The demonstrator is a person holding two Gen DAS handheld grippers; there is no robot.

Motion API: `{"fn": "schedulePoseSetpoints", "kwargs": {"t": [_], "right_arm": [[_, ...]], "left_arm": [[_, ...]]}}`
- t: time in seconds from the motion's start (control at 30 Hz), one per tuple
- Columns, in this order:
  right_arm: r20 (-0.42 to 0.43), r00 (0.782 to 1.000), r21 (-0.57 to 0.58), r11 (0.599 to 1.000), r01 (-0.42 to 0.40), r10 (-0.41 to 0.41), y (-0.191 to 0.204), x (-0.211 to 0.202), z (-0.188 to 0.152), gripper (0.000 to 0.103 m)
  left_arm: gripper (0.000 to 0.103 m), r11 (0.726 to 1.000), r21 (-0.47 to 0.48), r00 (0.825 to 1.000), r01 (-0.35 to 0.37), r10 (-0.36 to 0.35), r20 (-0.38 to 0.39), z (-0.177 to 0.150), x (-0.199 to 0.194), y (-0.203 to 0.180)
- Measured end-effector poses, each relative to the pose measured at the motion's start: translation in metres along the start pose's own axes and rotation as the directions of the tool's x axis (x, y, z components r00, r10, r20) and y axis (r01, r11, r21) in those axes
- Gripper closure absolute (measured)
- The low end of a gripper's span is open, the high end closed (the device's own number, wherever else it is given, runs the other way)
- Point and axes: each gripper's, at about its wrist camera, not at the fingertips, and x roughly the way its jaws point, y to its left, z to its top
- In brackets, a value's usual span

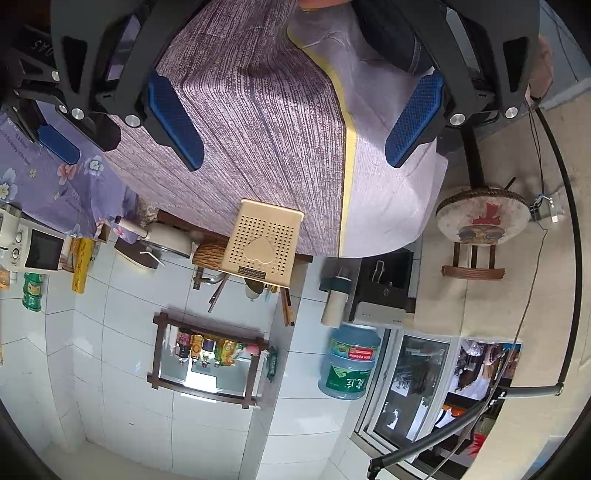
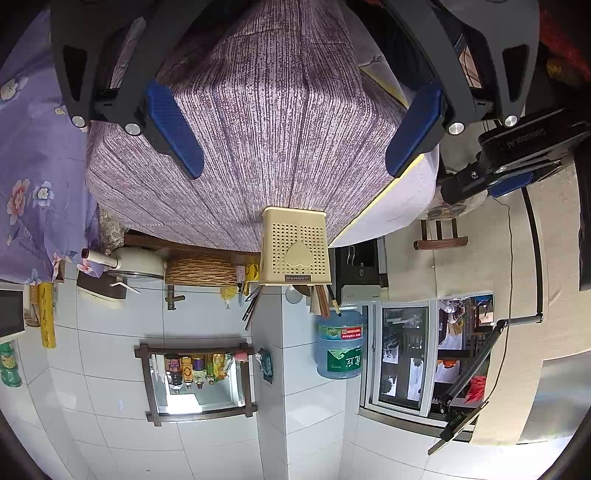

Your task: Organize utensils

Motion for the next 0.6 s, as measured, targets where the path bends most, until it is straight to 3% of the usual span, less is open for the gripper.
{"fn": "schedulePoseSetpoints", "kwargs": {"t": [0.6], "right_arm": [[-0.002, 1.0, 0.002, 1.0, 0.001, -0.001, 0.0003, 0.0001, -0.0001, 0.006]], "left_arm": [[0.006, 0.999, 0.005, 0.999, -0.039, 0.039, -0.002, 0.0002, 0.0008, -0.0026]]}}
